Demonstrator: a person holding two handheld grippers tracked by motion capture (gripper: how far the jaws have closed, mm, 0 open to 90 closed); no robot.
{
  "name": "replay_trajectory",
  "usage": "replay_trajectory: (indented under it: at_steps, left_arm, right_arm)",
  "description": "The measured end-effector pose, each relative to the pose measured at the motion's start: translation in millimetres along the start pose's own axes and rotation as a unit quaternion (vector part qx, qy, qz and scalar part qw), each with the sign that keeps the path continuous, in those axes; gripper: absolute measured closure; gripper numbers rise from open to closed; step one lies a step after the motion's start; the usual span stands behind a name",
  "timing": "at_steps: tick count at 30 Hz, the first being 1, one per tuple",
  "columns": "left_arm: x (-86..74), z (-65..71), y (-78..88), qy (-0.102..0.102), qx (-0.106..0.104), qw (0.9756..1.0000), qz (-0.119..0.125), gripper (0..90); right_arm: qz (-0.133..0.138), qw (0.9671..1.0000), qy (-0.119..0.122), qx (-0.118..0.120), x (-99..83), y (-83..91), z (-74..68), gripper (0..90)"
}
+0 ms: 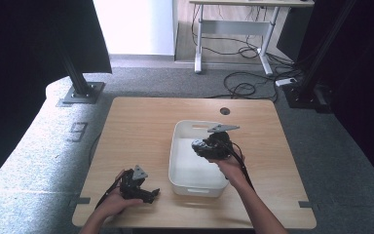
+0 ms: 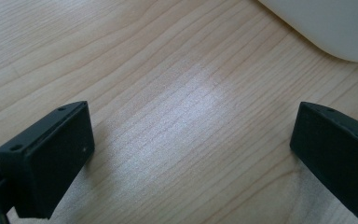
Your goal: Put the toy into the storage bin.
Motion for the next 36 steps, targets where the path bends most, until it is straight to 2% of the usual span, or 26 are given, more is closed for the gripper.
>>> replay_trajectory:
  at_steps: [13, 36]
  left_arm:
    - [-0.1, 0.0, 0.1, 0.0, 0.0, 1.0, 0.0, 0.0]
    - [-0.2, 0.1, 0.2, 0.0, 0.0, 1.0, 0.0, 0.0]
  right_arm:
    - [-0.02, 0.9996, 0.018, 0.0, -3.7, -18.3, -10.6, 50.2]
    - [-0.053, 0.9984, 0.019, -0.007, -10.2, -49.3, -12.6, 50.2]
Point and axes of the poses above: each handheld gripper's, and its own axes: y roughly backward along the jaws, x roughly out of its top, z roughly to its right, the point moved 10 cm from there along -y, roughly forward along the jaws, and after that the axes turned 7 degrees about z, right-handed, at the moved point
